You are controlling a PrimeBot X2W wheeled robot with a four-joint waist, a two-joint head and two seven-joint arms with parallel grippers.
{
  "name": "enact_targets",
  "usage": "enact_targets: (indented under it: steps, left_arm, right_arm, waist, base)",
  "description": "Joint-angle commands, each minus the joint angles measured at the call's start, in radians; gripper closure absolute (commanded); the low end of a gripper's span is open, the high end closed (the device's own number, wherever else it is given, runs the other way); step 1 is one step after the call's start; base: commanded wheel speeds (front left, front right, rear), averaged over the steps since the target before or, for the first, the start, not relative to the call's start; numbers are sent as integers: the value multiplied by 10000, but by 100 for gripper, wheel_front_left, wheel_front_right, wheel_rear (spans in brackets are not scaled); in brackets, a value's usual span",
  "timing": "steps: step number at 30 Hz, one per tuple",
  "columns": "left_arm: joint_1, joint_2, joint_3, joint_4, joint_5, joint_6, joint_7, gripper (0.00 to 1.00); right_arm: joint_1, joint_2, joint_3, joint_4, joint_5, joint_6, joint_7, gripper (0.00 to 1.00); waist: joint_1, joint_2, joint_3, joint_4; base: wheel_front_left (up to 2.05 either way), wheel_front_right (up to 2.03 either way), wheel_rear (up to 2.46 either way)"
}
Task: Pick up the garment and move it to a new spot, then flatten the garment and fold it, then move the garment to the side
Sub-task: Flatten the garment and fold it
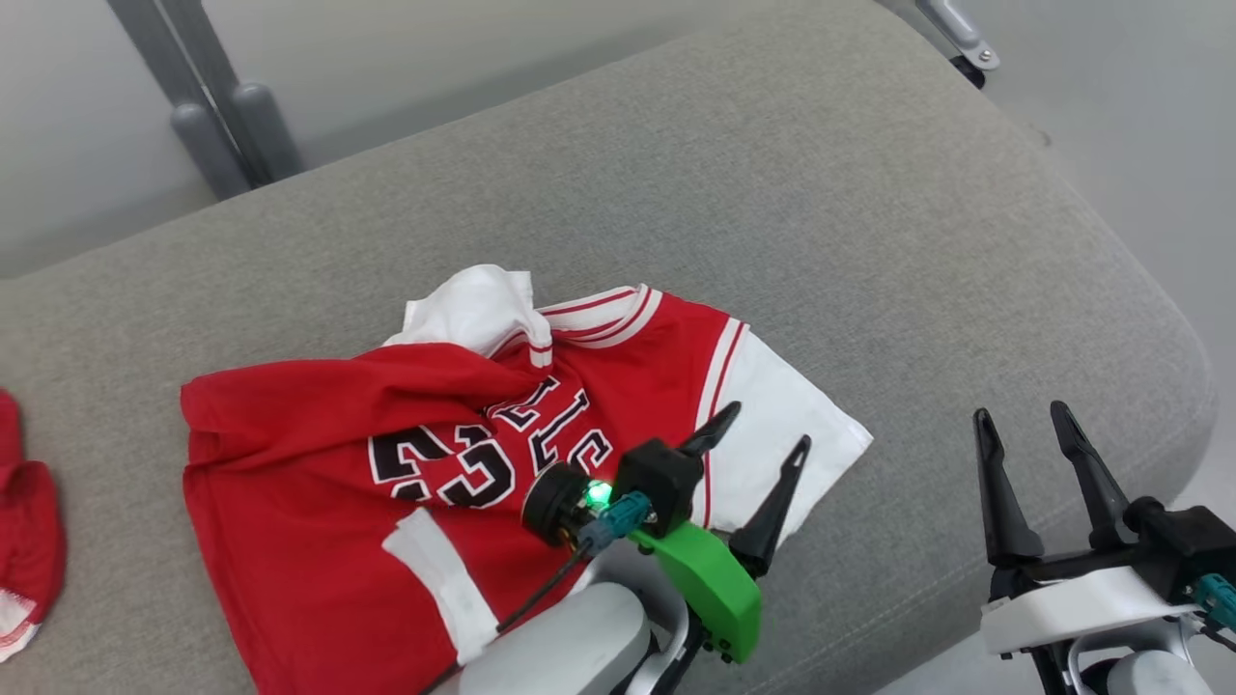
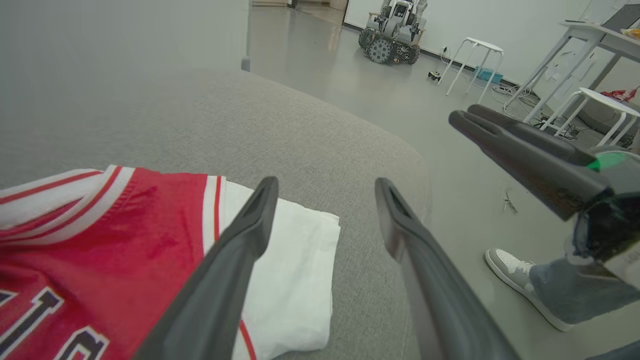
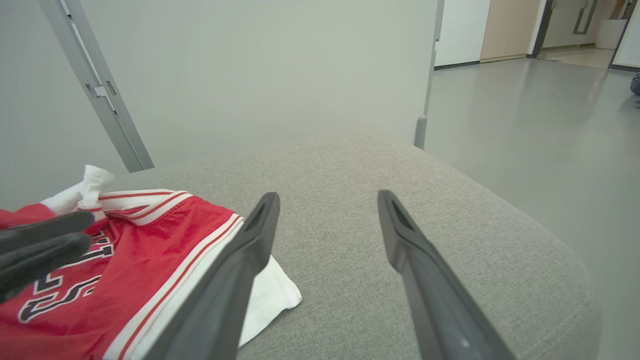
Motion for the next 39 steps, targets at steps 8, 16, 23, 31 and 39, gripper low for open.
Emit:
enact_targets:
  steps: [8, 16, 23, 31, 39]
  left_arm:
    - [3264, 1246, 3339, -2525, 2159, 1552, -99, 0]
    - [6521, 1648, 6280, -4034, 3796, 1434, -101, 0]
    - [7767, 1279, 8391, -4040, 4847, 18, -102, 0]
    - [7512, 685, 9917, -3210, 5440, -1778, -101, 0]
    - [7497, 265, 10873, -2770, 5975, -2571, -102, 0]
  right_arm:
    - [846, -505, -761, -357, -317, 1, -34, 0]
    - [1235, -555, -1174, -280, -426, -1, -34, 0]
    - [1376, -414, -1219, 13, -552, -1, -34, 0]
    - [1362, -212, -879, 488, -681, -1, -34, 0]
    - [1224, -243, -617, 632, -639, 1, -34, 0]
  waist:
    - [0, -1, -1366, 2061]
    - [0, -1, -1781, 3350]
    - [0, -1, -1982, 4124]
    - [0, -1, -2025, 4360]
    - [0, -1, -2026, 4148]
  base:
    - [0, 0, 0]
    - [0, 0, 0]
    - [0, 0, 0]
    - [0, 0, 0]
    - [0, 0, 0]
